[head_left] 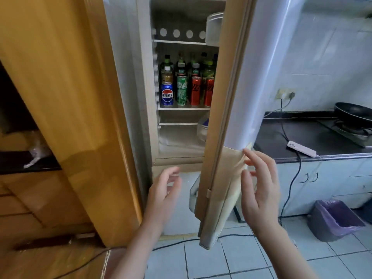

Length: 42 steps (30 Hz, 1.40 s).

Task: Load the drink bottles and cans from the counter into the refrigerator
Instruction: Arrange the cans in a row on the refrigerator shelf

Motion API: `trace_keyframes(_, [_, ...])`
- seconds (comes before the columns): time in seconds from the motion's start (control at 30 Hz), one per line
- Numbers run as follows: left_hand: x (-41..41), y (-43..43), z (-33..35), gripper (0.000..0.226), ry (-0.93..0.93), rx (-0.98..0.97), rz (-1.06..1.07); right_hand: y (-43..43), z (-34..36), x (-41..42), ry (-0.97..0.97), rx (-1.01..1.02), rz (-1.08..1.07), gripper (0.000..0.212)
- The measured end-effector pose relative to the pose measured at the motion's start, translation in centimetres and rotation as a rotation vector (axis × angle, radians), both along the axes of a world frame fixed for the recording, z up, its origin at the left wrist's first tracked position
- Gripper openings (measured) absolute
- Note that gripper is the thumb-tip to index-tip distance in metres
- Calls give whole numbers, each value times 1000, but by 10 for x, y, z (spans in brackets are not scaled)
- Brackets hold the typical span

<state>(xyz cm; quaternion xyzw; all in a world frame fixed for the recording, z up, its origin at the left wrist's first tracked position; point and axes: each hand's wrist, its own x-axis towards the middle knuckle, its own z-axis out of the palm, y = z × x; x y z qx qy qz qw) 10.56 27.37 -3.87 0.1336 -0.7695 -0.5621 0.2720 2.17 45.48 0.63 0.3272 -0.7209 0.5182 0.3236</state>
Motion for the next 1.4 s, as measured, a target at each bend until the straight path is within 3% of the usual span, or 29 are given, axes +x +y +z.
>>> trace_keyframes(0.23, [-41, -29, 8, 42, 93, 90, 27, -64, -4, -70, -35, 258, 97, 42])
trace_keyframes(0.4, [-90, -74, 17, 85, 63, 47, 153, -104, -3, -147, -79, 361, 13, 50])
trace_keyframes(0.63, [-171, -129, 19, 106, 43, -23, 412, -142, 10, -230, 20, 389, -99, 66])
trace_keyframes(0.77, [-216, -149, 19, 121, 53, -30, 582, -152, 8, -265, 184, 490, -142, 69])
trace_keyframes(0.97, [-255, -174, 19, 121, 27, -44, 682, -176, 4, -282, 207, 543, -192, 74])
trace_keyframes(1.4, [-279, -206, 11, 121, -9, -90, 570, -214, -16, -302, 221, 465, -318, 65])
